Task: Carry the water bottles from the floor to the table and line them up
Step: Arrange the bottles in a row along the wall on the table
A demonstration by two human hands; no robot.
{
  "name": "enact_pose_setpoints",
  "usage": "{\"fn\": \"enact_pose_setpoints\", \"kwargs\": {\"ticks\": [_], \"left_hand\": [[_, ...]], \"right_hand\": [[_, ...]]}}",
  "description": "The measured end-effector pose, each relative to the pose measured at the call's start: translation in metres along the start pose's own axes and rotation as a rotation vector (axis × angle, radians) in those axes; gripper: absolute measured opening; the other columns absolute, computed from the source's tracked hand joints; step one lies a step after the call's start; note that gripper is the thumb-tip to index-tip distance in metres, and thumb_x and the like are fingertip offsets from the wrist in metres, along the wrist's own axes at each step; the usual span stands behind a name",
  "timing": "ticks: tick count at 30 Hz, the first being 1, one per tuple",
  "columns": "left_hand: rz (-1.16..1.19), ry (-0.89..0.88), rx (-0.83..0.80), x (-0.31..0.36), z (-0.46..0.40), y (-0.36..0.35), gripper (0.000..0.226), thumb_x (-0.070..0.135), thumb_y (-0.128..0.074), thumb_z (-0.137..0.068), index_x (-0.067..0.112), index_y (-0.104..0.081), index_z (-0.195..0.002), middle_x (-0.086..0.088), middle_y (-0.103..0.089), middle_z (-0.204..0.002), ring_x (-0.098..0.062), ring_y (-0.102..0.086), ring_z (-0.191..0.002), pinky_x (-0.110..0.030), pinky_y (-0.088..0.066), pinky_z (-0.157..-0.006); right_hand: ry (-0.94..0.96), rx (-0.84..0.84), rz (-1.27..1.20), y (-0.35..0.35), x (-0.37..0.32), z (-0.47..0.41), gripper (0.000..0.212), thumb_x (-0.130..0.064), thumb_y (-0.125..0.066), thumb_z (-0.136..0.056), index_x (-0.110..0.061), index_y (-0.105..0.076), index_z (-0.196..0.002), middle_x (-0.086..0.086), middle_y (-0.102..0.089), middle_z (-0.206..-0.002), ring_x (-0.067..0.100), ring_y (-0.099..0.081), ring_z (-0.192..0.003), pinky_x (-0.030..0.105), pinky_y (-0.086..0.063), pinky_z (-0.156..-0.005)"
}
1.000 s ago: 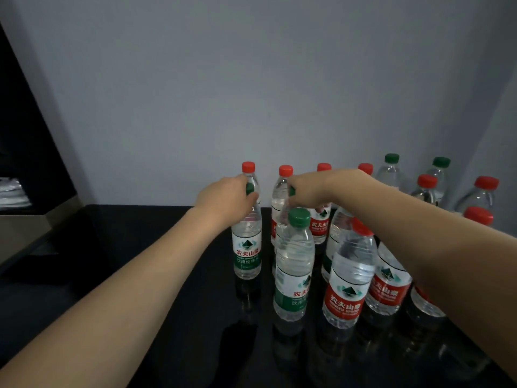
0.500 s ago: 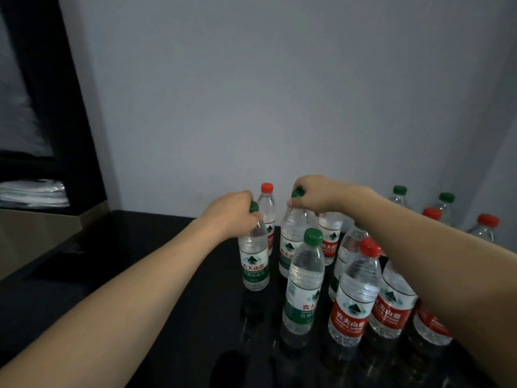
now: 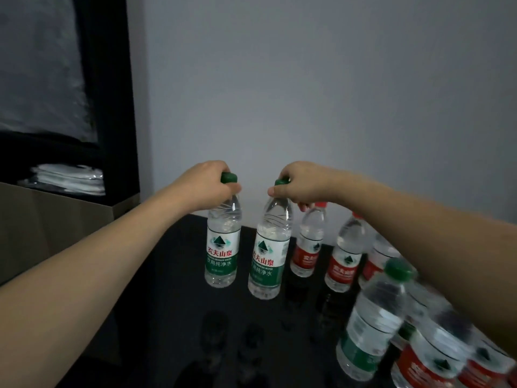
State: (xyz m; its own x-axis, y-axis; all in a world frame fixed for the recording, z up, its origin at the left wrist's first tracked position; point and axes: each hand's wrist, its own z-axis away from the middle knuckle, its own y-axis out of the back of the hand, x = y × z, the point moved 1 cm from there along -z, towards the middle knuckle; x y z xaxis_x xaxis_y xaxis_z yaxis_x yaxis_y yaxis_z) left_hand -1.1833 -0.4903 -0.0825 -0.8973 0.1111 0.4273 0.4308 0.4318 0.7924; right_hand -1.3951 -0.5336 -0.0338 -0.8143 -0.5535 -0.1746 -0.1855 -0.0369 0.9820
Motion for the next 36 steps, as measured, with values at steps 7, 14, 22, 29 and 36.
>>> {"fn": "enact_pose_setpoints", "kwargs": {"ticks": [7,14,22,29,36], "left_hand": [[-0.037,0.043,0.009,-0.097,-0.076,-0.022,0.026,0.042,-0.06,-0.092,0.021,-0.056,-0.107,0.001,-0.059,-0.095,-0.021,-0.055,-0.086,-0.033,-0.044,-0.07],[-0.182,0.064,-0.054,-0.186,-0.162,0.021,0.027,0.038,-0.055,-0.097,0.017,-0.05,-0.113,-0.001,-0.058,-0.091,-0.019,-0.052,-0.076,-0.032,-0.038,-0.063],[-0.234,0.187,-0.184,-0.279,-0.227,0.024,0.031,0.034,-0.055,-0.098,0.009,-0.05,-0.115,-0.011,-0.062,-0.095,-0.027,-0.057,-0.08,-0.039,-0.05,-0.071],[-0.171,0.235,-0.161,-0.331,-0.241,0.007,0.027,0.029,-0.057,-0.095,0.007,-0.051,-0.11,-0.015,-0.062,-0.094,-0.028,-0.056,-0.076,-0.039,-0.05,-0.068],[-0.112,0.215,-0.15,-0.345,-0.239,0.003,0.033,0.029,-0.057,-0.095,0.007,-0.052,-0.119,-0.015,-0.063,-0.099,-0.024,-0.053,-0.077,-0.037,-0.051,-0.069]], "right_hand": [[0.108,-0.114,-0.001,-0.054,-0.022,-0.13,0.031,-0.041,-0.06,-0.091,-0.01,-0.056,-0.094,0.006,-0.066,-0.058,0.01,-0.058,-0.037,0.021,-0.044,-0.042],[0.166,-0.082,-0.037,-0.059,-0.064,-0.264,0.032,-0.043,-0.058,-0.092,-0.011,-0.055,-0.091,0.004,-0.065,-0.079,0.014,-0.059,-0.054,0.029,-0.046,-0.057],[0.178,-0.064,-0.059,-0.08,-0.118,-0.374,0.028,-0.035,-0.056,-0.094,-0.01,-0.055,-0.106,0.01,-0.062,-0.101,0.027,-0.058,-0.088,0.034,-0.047,-0.07],[0.236,-0.086,-0.01,-0.106,-0.146,-0.416,0.03,-0.038,-0.056,-0.093,-0.011,-0.053,-0.107,0.011,-0.063,-0.1,0.029,-0.059,-0.086,0.039,-0.051,-0.074],[0.251,-0.122,0.01,-0.118,-0.153,-0.429,0.029,-0.035,-0.056,-0.094,-0.009,-0.053,-0.106,0.012,-0.062,-0.1,0.03,-0.059,-0.088,0.039,-0.051,-0.074]]}}
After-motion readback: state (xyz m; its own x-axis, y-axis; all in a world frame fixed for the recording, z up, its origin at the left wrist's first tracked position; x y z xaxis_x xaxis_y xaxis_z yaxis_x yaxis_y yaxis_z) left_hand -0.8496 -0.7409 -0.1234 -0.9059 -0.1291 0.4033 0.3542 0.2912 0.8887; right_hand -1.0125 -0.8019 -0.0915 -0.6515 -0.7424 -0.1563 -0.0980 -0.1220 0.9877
